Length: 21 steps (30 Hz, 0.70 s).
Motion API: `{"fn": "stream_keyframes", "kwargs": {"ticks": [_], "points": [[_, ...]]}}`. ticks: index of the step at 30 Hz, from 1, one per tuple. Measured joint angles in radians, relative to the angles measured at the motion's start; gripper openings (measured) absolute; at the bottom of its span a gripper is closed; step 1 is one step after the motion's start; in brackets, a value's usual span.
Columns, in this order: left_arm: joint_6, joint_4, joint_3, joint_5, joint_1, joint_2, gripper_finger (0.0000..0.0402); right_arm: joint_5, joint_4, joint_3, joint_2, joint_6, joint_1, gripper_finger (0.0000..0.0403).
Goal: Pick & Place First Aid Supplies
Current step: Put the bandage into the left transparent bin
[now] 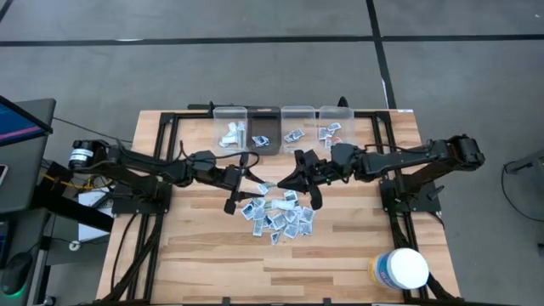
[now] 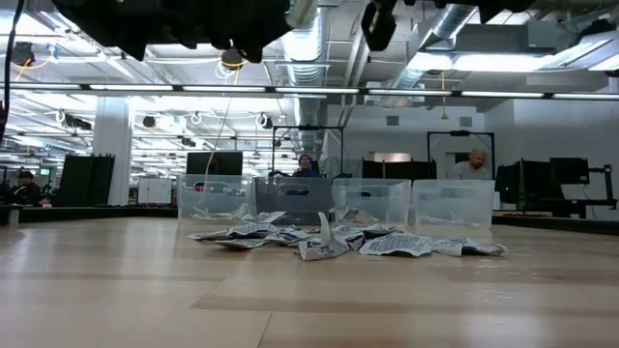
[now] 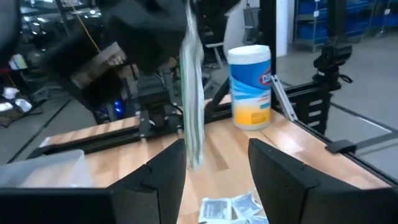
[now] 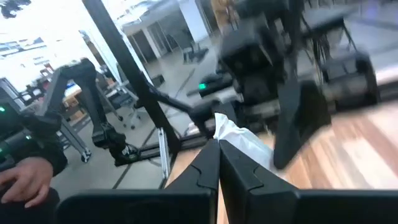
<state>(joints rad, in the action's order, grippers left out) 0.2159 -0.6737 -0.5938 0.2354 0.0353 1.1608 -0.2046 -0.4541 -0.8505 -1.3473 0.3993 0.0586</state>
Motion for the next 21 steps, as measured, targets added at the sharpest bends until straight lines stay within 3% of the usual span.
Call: {"fn": "stream_keyframes", "kwargs": {"ticks": [6,21], "points": [[-0.037,-0.038,0.0,0.002,0.0,0.019,0.0175,0.001,-0.067,-0.001,0.0,-0.069,0.0,0.0],[-0.042,-0.158,0.0,-0.017,-0.016,0.019,0.0149,0.022,-0.05,-0.001,0.0,-0.069,-0.008,0.0]]}}
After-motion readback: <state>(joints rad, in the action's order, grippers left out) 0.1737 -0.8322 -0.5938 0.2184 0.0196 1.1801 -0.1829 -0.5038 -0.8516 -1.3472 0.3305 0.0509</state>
